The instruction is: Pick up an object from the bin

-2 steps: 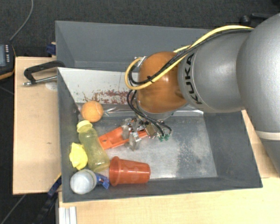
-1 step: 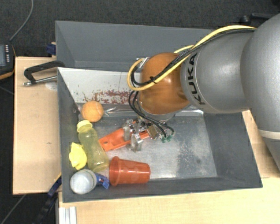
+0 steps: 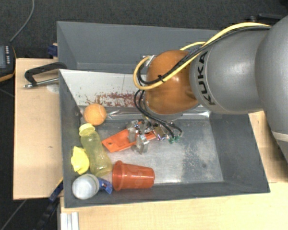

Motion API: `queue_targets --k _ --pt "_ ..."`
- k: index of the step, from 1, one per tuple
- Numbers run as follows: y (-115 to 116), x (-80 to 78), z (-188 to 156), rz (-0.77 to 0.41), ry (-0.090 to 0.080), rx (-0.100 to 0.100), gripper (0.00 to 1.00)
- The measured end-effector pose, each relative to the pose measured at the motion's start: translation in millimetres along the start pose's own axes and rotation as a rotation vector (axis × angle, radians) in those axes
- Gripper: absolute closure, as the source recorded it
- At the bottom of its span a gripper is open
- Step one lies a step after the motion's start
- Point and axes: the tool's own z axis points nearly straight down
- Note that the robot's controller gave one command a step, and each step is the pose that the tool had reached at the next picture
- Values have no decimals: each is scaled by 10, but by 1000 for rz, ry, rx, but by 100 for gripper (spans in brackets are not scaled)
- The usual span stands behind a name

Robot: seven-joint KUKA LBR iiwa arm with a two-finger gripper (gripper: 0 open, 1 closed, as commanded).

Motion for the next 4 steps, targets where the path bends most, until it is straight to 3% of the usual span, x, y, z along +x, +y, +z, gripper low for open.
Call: queue_targets --k 2,3,4 --pt "-122 111 -374 -13 -5 -1 100" --pt "-64 22 -569 -39 -6 0 100" --pt "-94 67 -387 -37 -10 -1 100"
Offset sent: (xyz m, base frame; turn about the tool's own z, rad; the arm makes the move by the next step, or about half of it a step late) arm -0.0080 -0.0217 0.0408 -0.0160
